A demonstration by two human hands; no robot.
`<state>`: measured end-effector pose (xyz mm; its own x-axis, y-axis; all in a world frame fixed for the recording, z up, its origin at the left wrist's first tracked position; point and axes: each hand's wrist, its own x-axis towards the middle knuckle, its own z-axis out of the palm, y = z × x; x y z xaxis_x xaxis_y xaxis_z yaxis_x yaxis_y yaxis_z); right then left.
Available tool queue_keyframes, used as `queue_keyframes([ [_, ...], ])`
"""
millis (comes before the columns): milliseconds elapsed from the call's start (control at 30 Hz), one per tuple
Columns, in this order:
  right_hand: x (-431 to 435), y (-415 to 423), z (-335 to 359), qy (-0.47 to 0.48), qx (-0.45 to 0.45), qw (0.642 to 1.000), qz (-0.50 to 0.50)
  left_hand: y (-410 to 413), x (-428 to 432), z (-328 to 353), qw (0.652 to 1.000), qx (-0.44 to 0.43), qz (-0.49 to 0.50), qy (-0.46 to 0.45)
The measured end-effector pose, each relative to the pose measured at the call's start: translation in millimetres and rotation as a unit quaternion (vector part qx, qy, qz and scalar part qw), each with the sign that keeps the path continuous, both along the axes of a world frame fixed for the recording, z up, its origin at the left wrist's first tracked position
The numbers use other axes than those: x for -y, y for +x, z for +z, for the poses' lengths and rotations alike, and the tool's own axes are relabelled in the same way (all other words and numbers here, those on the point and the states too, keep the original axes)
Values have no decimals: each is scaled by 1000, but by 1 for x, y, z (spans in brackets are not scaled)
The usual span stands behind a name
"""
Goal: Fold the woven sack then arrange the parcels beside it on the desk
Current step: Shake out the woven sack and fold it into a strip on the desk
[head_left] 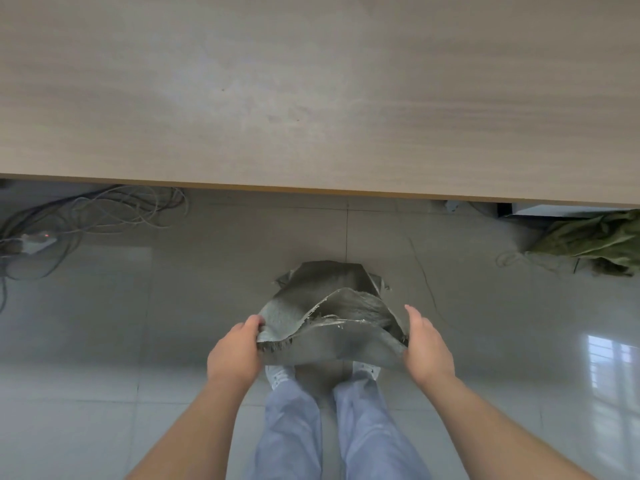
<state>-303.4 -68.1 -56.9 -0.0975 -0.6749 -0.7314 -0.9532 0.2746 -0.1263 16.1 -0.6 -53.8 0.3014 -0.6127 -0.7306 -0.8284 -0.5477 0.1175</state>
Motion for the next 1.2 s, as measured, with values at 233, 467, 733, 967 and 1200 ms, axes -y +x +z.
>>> queue_keyframes([
  [233,-7,7,-4,14,-19,1000,7,4,6,-1,999,-39,23,-12],
  [467,-11,11,9,-19,-12,1000,-19,0,18,7,995,-56,56,-63],
  [733,-17,-4,38,-65,-12,988,-139,15,26,33,991,-40,38,-123],
  [967,-18,-21,78,-118,34,969,-216,38,27,84,984,-30,57,-166],
  [1200,-21,-19,123,-171,83,961,-202,55,26,132,979,-39,36,-197],
])
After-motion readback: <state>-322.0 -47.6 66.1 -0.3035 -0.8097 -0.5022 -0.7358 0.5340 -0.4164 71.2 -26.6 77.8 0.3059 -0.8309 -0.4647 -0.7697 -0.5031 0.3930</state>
